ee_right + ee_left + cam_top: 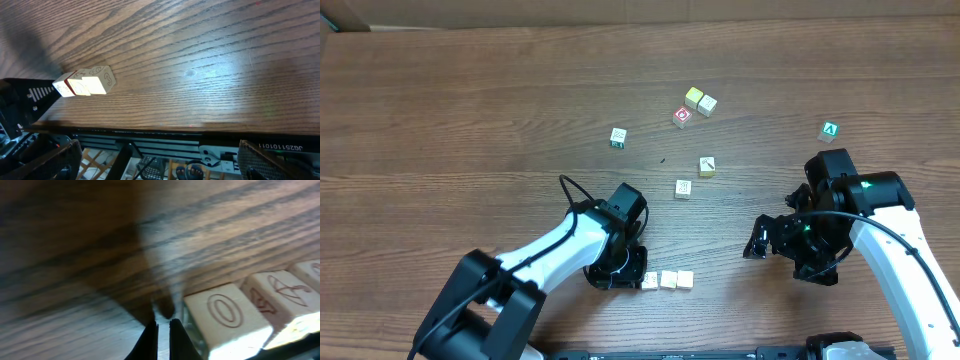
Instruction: Flip 5 blocks
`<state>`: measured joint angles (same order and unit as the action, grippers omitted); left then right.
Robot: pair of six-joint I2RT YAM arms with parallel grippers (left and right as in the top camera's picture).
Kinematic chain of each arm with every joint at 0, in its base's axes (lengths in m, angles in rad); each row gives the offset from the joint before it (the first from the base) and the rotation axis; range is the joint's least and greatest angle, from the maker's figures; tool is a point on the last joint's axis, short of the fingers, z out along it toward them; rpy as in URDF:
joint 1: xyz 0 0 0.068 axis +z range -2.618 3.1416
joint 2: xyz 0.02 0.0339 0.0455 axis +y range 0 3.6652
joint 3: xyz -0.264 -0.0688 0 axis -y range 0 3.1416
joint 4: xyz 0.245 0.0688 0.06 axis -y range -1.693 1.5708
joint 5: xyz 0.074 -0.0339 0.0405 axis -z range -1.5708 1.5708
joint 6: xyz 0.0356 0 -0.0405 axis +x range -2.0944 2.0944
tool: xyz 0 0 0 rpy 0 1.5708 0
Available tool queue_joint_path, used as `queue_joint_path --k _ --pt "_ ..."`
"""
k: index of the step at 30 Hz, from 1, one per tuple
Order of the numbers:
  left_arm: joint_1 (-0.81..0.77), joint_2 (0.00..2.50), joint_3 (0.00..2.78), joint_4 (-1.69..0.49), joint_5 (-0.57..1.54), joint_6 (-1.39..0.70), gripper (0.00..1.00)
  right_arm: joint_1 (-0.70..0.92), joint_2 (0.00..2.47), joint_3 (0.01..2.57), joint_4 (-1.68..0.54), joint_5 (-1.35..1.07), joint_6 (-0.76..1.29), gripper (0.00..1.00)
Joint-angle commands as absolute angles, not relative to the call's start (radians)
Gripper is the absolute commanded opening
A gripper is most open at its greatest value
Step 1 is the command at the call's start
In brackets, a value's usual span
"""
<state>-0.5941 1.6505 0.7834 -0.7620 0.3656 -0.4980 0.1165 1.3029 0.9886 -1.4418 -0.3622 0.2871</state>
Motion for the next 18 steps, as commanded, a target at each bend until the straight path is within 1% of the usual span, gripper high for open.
queue_joint_path --k 1,15,18 --pt "-0.598 1.721 0.773 -0.728 0.393 -0.505 0.04 0.112 1.303 1.007 -1.445 -0.368 0.281 1.0" --pt "-0.594 1.741 0.775 -0.673 0.381 -0.536 0.04 0.112 1.303 1.007 -1.446 -0.368 0.281 1.0" --pt "-0.592 1.738 0.785 -0.678 0.35 -0.539 0.04 0.112 1.303 1.007 -1.446 -0.368 0.281 1.0"
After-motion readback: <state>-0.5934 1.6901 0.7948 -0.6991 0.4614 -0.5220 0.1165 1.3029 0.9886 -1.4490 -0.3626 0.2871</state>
